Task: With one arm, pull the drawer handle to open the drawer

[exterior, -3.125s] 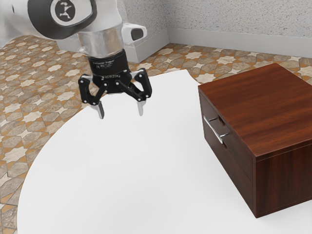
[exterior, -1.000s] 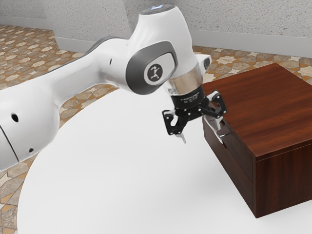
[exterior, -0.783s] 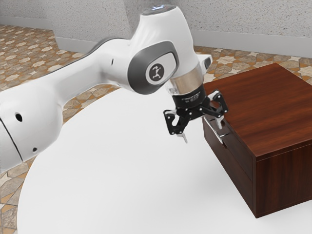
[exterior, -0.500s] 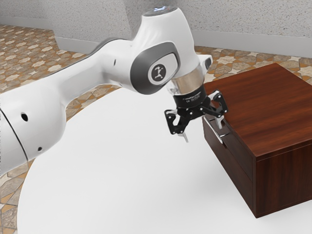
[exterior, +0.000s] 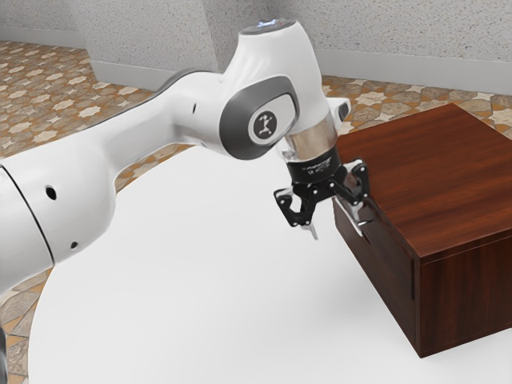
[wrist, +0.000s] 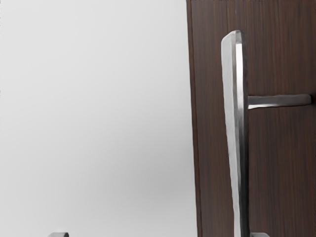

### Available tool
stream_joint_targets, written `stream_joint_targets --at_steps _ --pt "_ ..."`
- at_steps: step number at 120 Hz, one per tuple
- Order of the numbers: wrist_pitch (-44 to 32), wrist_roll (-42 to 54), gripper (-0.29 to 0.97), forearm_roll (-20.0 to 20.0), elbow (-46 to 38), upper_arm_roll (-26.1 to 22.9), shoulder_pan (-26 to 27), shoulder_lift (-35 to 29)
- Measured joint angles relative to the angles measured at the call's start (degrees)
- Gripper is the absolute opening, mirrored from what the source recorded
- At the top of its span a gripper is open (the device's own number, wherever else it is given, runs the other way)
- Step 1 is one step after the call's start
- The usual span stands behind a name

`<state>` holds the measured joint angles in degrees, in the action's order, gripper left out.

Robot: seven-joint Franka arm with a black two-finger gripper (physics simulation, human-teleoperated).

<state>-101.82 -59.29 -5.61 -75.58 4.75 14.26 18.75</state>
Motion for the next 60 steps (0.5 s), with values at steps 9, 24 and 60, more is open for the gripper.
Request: stream_joint_targets --at_steps 9,24,60 --pt "0.04 0.01 0.43 0.00 -0.18 0.04 -0.05 -0.03" --pt "0.15 0.04 0.42 -0.03 -0.43 0.00 -0.29 -0.38" --pt "0.29 0.06 0.41 0.04 -4.51 0.29 -0.67 -3.57"
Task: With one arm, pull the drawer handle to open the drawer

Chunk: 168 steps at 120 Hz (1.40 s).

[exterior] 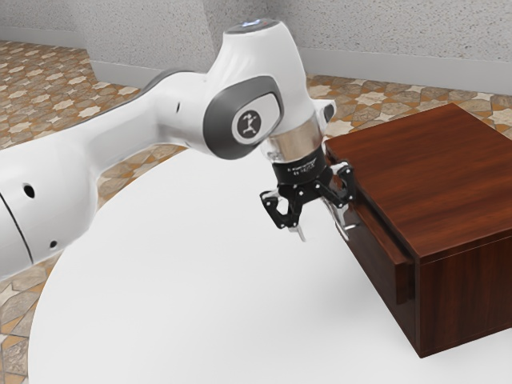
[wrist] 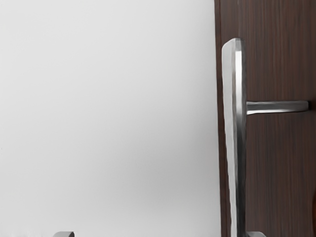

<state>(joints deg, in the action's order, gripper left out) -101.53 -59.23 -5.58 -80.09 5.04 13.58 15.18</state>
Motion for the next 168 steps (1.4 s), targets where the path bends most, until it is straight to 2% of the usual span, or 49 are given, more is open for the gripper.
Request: stream_joint_targets --at_steps 91,168 --pt "-0.17 1.52 0.41 0.26 -13.02 1.21 -2.16 -10.23" --pt "-0.93 5.81 0.41 0.32 -24.50 5.66 -1.46 -20.08"
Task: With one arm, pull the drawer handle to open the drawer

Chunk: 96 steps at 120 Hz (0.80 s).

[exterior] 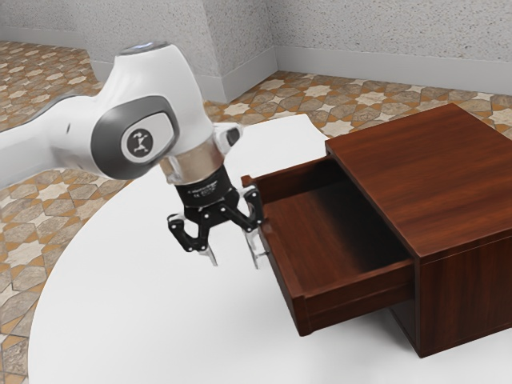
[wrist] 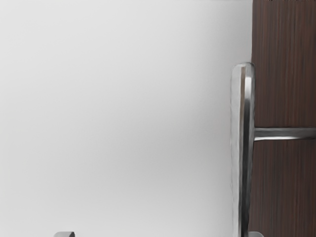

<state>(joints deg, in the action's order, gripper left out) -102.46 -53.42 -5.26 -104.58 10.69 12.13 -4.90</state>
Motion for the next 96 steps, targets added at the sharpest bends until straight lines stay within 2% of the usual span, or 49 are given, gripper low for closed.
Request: stream_joint_targets --at_steps 25,73,96 --pt "-0.40 1.18 0.41 0.17 -2.06 1.96 0.60 -2.16" --pt "-0.61 2.74 0.41 0.02 -0.86 2.14 0.37 -3.35" --pt "0.53 1.61 0.56 0.47 2.74 0.16 2.44 -4.25"
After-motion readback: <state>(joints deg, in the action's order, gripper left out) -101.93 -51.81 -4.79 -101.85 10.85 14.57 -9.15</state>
